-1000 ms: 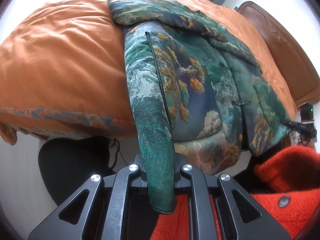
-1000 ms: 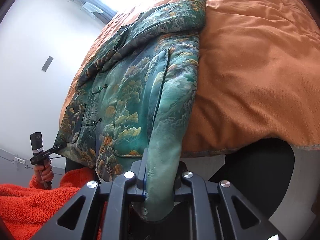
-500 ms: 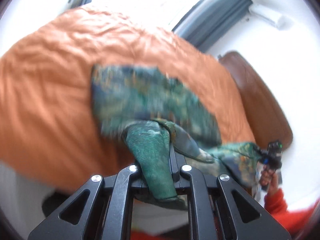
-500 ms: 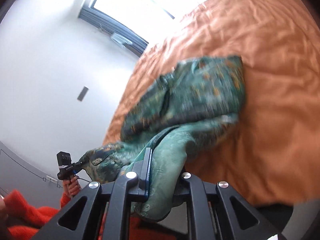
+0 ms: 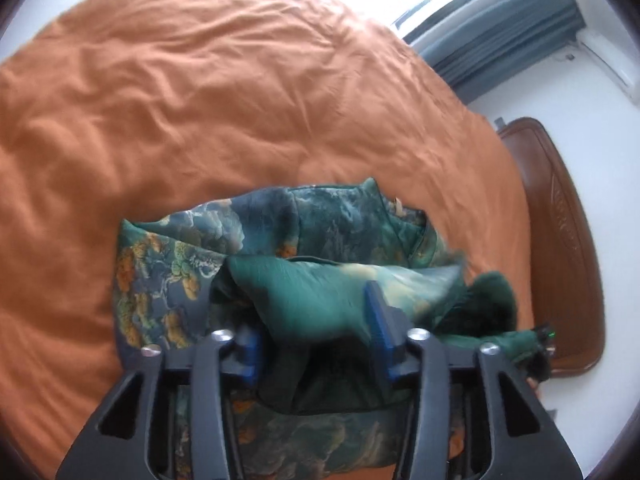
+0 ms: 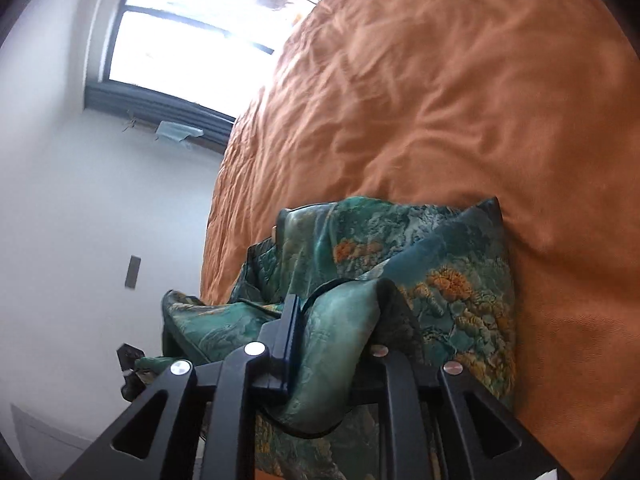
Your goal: Fold large clothes
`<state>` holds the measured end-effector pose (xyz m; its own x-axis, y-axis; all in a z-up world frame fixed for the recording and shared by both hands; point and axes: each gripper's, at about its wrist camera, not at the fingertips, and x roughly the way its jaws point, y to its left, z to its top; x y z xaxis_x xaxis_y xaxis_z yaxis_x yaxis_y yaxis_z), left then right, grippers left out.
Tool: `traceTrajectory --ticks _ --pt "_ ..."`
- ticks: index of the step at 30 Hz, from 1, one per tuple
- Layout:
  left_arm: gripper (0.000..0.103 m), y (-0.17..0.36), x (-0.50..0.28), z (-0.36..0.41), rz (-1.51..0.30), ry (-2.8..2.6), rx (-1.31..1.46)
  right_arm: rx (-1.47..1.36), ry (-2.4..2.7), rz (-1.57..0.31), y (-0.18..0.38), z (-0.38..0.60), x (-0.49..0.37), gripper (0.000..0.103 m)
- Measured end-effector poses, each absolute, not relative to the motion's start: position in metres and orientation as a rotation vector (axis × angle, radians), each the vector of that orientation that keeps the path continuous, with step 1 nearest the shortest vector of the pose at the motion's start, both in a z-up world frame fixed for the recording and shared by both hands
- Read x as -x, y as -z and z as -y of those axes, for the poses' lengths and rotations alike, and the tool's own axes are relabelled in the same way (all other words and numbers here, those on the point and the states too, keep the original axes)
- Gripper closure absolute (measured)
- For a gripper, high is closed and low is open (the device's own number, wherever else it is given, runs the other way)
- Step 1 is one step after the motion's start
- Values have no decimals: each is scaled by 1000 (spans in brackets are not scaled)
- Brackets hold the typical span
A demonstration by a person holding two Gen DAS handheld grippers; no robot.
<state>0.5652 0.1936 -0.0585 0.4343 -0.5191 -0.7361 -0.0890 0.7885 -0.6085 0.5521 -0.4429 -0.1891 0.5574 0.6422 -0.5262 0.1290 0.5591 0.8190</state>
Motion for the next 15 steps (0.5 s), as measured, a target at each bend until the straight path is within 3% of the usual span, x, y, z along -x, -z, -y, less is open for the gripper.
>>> traceTrajectory --ticks 2,4,10,15 --pt "31 52 -567 -203 -1097 334 689 -1071 -373 -948 210 451 -556 55" --pt "8 38 -565 -215 -1063 358 731 -1160 -396 -906 215 456 -560 43" --pt "4 22 -548 -249 -971 373 720 -1081 -400 -776 172 466 -556 27" --pt "4 53 -513 -236 -1025 434 428 -679 -327 -894 154 442 -548 26"
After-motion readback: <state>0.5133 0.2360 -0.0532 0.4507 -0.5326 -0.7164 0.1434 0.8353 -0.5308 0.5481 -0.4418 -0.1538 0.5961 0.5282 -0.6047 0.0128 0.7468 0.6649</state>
